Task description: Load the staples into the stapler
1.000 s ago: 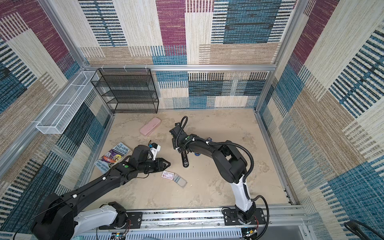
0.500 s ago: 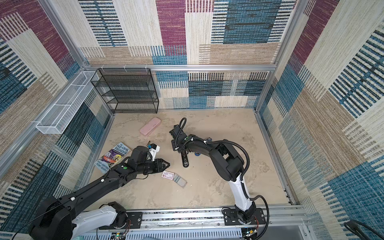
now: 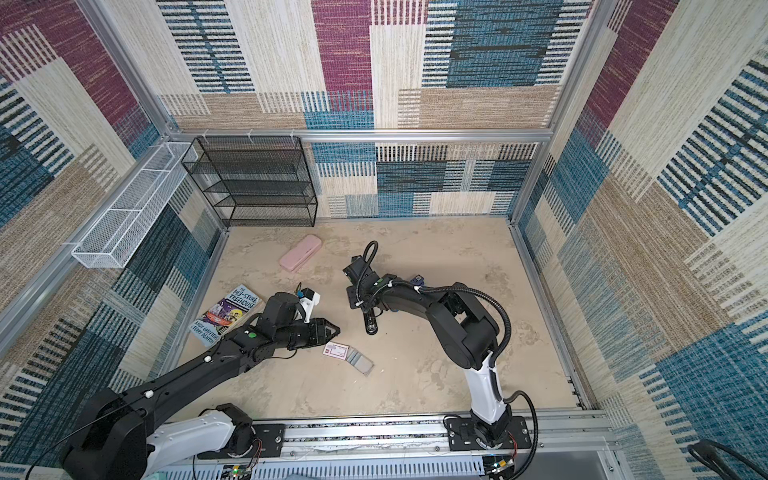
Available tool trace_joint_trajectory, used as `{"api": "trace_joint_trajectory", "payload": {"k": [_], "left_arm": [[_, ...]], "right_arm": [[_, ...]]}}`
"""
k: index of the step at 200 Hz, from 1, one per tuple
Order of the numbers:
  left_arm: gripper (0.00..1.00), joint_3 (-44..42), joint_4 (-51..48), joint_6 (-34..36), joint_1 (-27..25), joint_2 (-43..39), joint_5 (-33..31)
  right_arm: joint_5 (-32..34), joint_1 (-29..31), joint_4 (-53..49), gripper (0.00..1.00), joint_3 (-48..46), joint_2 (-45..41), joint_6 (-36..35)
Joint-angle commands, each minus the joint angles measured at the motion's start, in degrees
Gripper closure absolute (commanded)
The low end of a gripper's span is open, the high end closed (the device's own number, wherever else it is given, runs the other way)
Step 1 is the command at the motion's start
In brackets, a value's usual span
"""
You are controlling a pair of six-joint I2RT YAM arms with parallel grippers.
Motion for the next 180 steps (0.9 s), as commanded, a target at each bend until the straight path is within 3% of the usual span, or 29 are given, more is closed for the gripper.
{"api": "trace_joint_trajectory", "payload": {"k": [1,180], "left_arm": [[0.57,0.5,1.3,0.1,0.0,0.4,0.0],[0.57,1.3,1.3,0.3,0.0,1.9,0.3]], "right_arm": [[-1.0,0.2,0.9,0.51,-1.1,-1.0,0.8],[-3.7,4.2,-2.6,0.54,-14.1,-12.4,3.8]]}}
